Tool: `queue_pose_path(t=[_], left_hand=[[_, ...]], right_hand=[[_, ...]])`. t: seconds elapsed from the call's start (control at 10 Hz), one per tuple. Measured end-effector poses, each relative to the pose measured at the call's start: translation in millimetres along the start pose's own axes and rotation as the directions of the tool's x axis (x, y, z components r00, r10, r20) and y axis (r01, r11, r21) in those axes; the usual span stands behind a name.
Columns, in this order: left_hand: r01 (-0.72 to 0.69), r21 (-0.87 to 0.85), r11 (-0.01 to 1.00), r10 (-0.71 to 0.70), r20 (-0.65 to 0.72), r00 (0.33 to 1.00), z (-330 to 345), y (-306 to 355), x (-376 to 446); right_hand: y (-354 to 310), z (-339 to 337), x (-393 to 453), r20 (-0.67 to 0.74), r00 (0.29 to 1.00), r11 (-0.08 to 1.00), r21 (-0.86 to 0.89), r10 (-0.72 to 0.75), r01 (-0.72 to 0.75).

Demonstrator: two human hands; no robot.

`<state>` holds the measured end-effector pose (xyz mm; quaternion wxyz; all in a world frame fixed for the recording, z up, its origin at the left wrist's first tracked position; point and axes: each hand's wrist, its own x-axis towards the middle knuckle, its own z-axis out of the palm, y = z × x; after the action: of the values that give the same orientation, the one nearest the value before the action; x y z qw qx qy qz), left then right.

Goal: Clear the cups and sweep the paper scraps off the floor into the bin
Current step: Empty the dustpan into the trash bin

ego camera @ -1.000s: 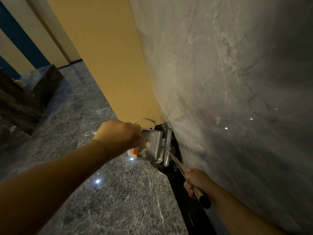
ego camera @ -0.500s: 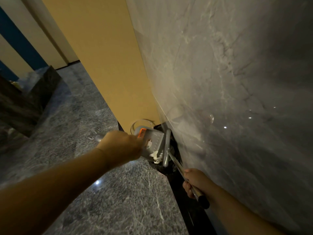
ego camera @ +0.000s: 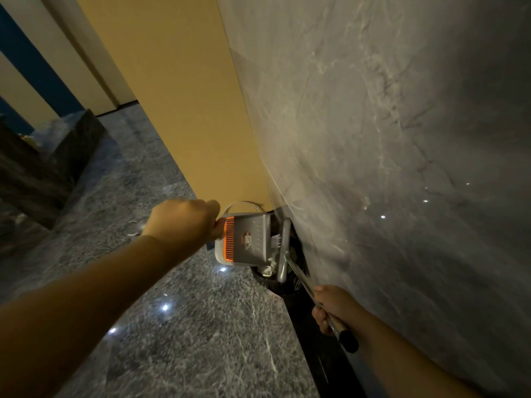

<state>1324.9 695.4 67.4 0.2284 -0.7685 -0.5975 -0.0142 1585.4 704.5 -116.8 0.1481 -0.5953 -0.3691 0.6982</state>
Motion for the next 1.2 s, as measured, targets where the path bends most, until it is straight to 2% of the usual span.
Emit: queue_pose_path(t=[0.1,0.2,0.4,0.5,0.6,0.8,1.0,1.1,1.2], left_hand=[[-0.020,-0.013,1.000,0.020,-0.006,1.000,-1.7,-2.7,-8.4],[0.074,-0.001,0.997,-0.074,-0.059,0.995,-3.6,-14.8,-14.7],[0.196,0.034,0.980,-0.194,-0.062,0.979,-15.1,-31.7,-24.7],[0.292,0.025,0.956,-0.291,-0.038,0.956,-27.2,-33.3,-26.7],[0.334,0.002,0.942,-0.333,-0.065,0.941,-32.6,-31.8,-27.9],[0.390,-0.068,0.918,-0.390,0.018,0.921,-35.8,-11.3,-24.5],[0.387,-0.104,0.916,-0.389,-0.004,0.921,-23.0,0.8,-36.5],[0.401,-0.137,0.906,-0.404,0.005,0.915,-19.6,3.1,-45.0],[0.423,-0.159,0.892,-0.428,0.001,0.904,-22.6,3.8,-53.6]], right_hand=[[-2.3,0.4,-6.0,0.009,1.000,1.000,0.006,-0.025,0.025],[-3.4,2.8,-6.7,0.015,0.998,0.997,-0.032,-0.068,0.068],[-11.0,14.8,-12.8,0.026,0.993,0.974,-0.193,-0.115,0.118],[-20.1,13.7,-22.2,0.047,0.993,0.981,-0.157,-0.107,0.113],[-25.7,14.9,-26.8,0.055,0.996,0.998,-0.020,-0.065,0.066],[-31.0,27.0,-41.8,0.104,0.989,0.994,-0.023,-0.106,0.109],[-39.0,36.0,-53.7,0.119,0.981,0.982,-0.089,-0.153,0.164],[-47.7,40.3,-66.6,0.172,0.981,0.995,-0.029,-0.090,0.097],[-49.7,44.5,-73.0,0.206,0.975,0.994,-0.048,-0.085,0.097]])
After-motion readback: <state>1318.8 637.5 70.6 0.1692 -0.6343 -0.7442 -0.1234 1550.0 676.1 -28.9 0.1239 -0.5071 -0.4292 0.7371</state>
